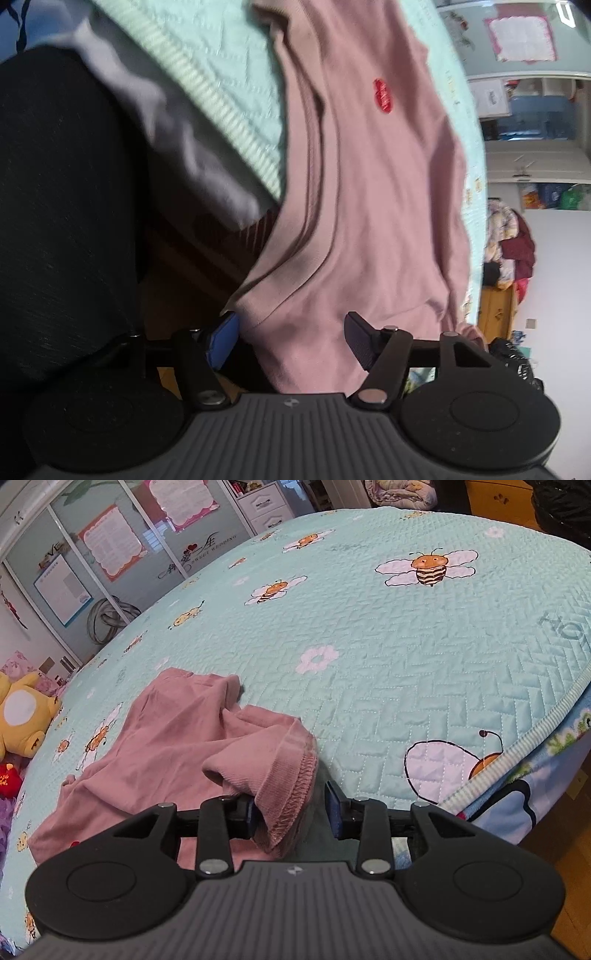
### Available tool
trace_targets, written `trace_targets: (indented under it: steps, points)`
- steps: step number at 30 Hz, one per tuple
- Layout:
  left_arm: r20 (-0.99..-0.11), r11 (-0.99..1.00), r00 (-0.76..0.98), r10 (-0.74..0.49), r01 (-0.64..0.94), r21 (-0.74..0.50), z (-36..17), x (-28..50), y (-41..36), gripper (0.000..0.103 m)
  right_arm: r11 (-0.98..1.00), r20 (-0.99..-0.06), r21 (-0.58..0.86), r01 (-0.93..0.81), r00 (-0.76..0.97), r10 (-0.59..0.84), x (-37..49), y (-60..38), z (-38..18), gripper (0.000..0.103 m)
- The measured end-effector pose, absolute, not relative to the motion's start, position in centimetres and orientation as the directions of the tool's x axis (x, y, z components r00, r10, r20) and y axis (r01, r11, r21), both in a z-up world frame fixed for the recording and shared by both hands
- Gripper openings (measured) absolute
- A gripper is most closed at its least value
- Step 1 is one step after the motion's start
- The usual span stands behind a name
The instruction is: Fold clothes
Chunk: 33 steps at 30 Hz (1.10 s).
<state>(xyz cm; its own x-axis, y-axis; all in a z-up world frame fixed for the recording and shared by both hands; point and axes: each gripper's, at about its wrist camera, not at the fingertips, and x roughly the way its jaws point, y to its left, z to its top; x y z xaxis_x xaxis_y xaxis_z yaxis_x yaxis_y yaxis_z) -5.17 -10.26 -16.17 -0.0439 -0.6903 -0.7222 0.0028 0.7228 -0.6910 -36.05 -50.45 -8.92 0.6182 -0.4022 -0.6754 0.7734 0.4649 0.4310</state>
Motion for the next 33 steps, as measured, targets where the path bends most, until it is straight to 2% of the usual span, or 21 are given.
trace_targets:
  steps: [5, 7, 8, 9, 12, 15, 16, 20, 22, 25, 26, 28, 30, 31, 33]
  points:
    - [-0.745, 0.747, -0.081, -0.662, -0.004, -0.664, -16.9, -5.6, -11.7, 0.068, 0.469, -0.672, 0.436, 0.768, 0.624, -0.398, -36.0, -50.2, -8.8, 0.037]
    - [-0.73, 0.731, -0.05, -0.682, -0.026, -0.681, -16.8, -5.7, -11.5, 0.054, 0.469, -0.671, 0.438, 0.767, 0.626, -0.396, -36.1, -50.2, -8.8, 0.037]
    - [-0.722, 0.722, -0.017, -0.692, -0.018, -0.691, -16.4, -5.7, -11.2, 0.033, 0.469, -0.67, 0.439, 0.766, 0.627, -0.397, -36.1, -50.2, -8.8, 0.037]
    - [-0.719, 0.719, 0.015, -0.695, 0.0, -0.695, -15.8, -5.6, -10.9, 0.016, 0.471, -0.668, 0.439, 0.765, 0.629, -0.398, -36.2, -50.2, -8.7, 0.037]
    - [-0.709, 0.717, 0.114, -0.696, 0.059, -0.695, -13.7, -5.5, -10.1, 0.011, 0.489, -0.66, 0.433, 0.757, 0.636, -0.401, -36.3, -50.2, -8.5, 0.037]
    - [-0.678, 0.711, 0.22, -0.701, 0.134, -0.691, -11.1, -5.6, -9.6, 0.009, 0.516, -0.646, 0.416, 0.749, 0.642, -0.412, -36.1, -49.9, -8.2, 0.021]
    - [-0.661, 0.701, 0.244, -0.71, 0.161, -0.694, -10.2, -5.5, -9.6, 0.009, 0.525, -0.643, 0.404, 0.749, 0.641, -0.418, -36.0, -49.8, -8.1, 0.017]
    - [-0.598, 0.662, 0.289, -0.748, 0.249, -0.707, -7.6, -5.5, -10.5, 0.009, 0.545, -0.64, 0.376, 0.749, 0.636, -0.432, -35.7, -49.5, -7.7, 0.017]
    - [-0.577, 0.647, 0.297, -0.761, 0.274, -0.712, -6.9, -5.4, -11.1, 0.009, 0.537, -0.642, 0.379, 0.754, 0.632, -0.434, -35.9, -49.6, -7.7, 0.021]
    - [-0.597, 0.649, 0.256, -0.76, 0.254, -0.717, -7.5, -4.9, -11.8, 0.01, 0.524, -0.643, 0.363, 0.771, 0.614, -0.458, -36.3, -49.7, -7.5, 0.034]
    - [-0.608, 0.654, 0.242, -0.756, 0.244, -0.716, -8.0, -5.0, -11.9, 0.01, 0.523, -0.64, 0.355, 0.775, 0.609, -0.469, -36.5, -49.7, -7.4, 0.035]
    - [-0.633, 0.667, 0.211, -0.745, 0.222, -0.711, -8.9, -5.2, -12.2, 0.019, 0.521, -0.631, 0.338, 0.783, 0.6, -0.492, -36.8, -49.8, -7.0, 0.036]
    - [-0.657, 0.68, 0.178, -0.733, 0.204, -0.704, -9.9, -5.4, -12.5, 0.056, 0.526, -0.613, 0.318, 0.789, 0.595, -0.521, -37.1, -49.8, -6.3, 0.038]
    - [-0.662, 0.682, 0.166, -0.731, 0.203, -0.703, -10.2, -5.6, -12.8, 0.059, 0.528, -0.604, 0.31, 0.79, 0.593, -0.532, -37.3, -49.9, -6.0, 0.042]
    - [-0.671, 0.685, 0.142, -0.728, 0.199, -0.701, -11.0, -5.9, -13.5, 0.057, 0.53, -0.601, 0.296, 0.795, 0.586, -0.543, -37.4, -50.2, -5.9, 0.044]
